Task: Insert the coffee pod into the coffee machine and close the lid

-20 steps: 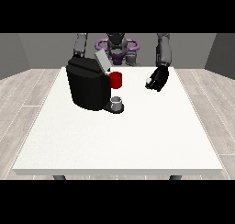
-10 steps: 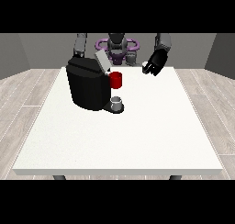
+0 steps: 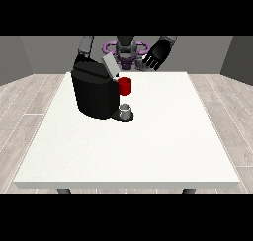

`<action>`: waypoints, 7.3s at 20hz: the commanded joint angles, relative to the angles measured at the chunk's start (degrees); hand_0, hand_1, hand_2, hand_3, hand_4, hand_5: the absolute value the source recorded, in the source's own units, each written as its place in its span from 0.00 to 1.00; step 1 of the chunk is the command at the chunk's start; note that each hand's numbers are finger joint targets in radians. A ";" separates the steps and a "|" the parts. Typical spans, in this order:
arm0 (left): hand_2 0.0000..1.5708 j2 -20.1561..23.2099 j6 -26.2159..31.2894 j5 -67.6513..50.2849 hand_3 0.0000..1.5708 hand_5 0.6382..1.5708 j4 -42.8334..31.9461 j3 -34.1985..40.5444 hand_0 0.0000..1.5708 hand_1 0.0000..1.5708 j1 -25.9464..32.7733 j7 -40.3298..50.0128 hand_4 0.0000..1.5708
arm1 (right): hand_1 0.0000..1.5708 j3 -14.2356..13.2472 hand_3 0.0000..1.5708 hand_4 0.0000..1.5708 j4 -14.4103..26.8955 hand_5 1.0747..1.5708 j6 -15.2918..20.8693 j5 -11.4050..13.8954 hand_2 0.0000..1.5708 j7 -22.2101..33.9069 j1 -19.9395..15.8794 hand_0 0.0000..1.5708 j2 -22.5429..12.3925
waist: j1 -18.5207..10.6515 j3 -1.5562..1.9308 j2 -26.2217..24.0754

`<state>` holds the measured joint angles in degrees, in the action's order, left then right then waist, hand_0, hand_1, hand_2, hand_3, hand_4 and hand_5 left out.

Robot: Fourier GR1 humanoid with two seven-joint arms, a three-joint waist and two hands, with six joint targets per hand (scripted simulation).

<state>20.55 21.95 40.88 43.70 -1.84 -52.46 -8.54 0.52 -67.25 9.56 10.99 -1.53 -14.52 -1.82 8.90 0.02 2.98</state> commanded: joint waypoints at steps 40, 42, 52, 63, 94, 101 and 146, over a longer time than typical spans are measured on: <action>0.79 3.14 1.76 0.71 0.76 1.00 -6.20 7.12 0.74 0.74 -19.42 4.41 0.27 | 0.00 -6.36 0.00 0.02 -5.31 1.00 -1.48 -3.57 0.00 1.69 -13.66 0.00 -5.33 | 7.48 0.00 14.80; 0.79 3.98 1.78 0.70 0.76 1.00 -7.00 7.52 0.74 0.74 -18.81 3.40 0.26 | 0.00 -3.58 0.00 0.11 -6.05 1.00 0.29 -1.33 0.00 2.21 -10.20 0.00 -2.94 | 8.13 -0.01 13.64; 0.78 5.01 0.98 0.78 0.74 1.00 -8.01 9.16 0.76 0.76 -23.54 4.42 0.23 | 0.00 -3.33 0.00 0.00 -5.53 1.00 2.30 -0.28 0.00 3.13 -13.66 0.00 -2.10 | 8.96 -0.01 15.54; 0.76 7.38 -4.57 7.51 0.68 1.00 -7.18 4.24 0.75 0.75 -19.46 -0.94 0.00 | 0.00 -3.40 0.00 0.09 -6.91 1.00 0.75 -1.24 0.00 -0.81 -10.79 0.00 -2.65 | 9.74 0.00 16.86; 0.44 11.12 -11.86 11.64 0.35 1.00 -8.09 5.86 0.00 0.00 -23.45 -6.05 0.00 | 0.00 -2.12 0.00 0.10 -7.34 1.00 2.55 0.84 0.00 3.31 -14.57 0.00 -1.69 | 10.49 0.00 20.70; 0.33 12.85 -12.04 11.36 0.28 1.00 -8.12 6.69 0.00 0.00 -23.12 -10.04 0.00 | 0.00 -4.00 0.00 0.10 -7.09 1.00 2.58 0.90 0.00 1.89 -14.76 0.00 -4.03 | 9.11 0.00 21.32; 0.00 -20.50 -4.42 -23.52 0.00 1.00 3.17 19.43 0.00 0.00 28.37 -6.18 0.25 | 0.00 -3.67 0.00 0.05 -8.66 1.00 -9.35 -4.69 0.00 2.30 0.02 0.00 -7.25 | -16.32 -0.01 -19.34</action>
<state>0.82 17.71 18.82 42.74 19.61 -28.01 -15.63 -4.24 -74.37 1.66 5.46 1.22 -14.74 -8.03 -7.21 -0.01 -17.09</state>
